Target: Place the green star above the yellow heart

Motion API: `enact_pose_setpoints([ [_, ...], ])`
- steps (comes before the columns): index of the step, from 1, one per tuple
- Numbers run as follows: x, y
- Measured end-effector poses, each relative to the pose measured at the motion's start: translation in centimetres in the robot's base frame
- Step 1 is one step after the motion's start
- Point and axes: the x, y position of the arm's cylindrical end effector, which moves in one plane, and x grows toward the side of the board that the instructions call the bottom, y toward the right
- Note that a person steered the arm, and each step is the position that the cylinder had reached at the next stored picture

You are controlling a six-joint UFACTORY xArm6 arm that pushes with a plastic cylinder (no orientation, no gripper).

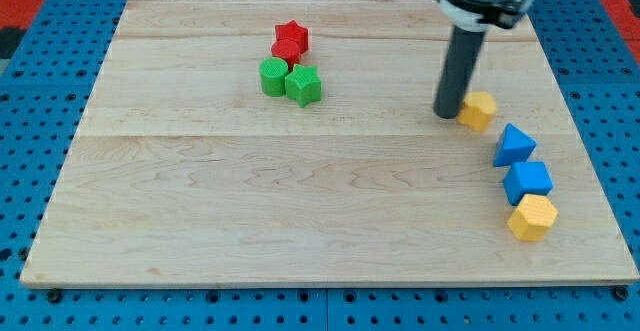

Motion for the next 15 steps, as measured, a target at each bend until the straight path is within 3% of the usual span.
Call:
enact_pose_setpoints([
  [1, 0.0, 2.2],
  [2, 0.1, -1.8],
  [4, 0.7, -25.3],
  [5, -3.3, -29.1],
  [7, -3.8, -9.6],
  [8, -4.1, -6.3],
  [9, -4.2, -9.8],
  [10, -6.4, -9.4],
  [12, -4.5, 2.1],
  [13, -4.5, 3.2],
  [15, 1.5, -14.7],
])
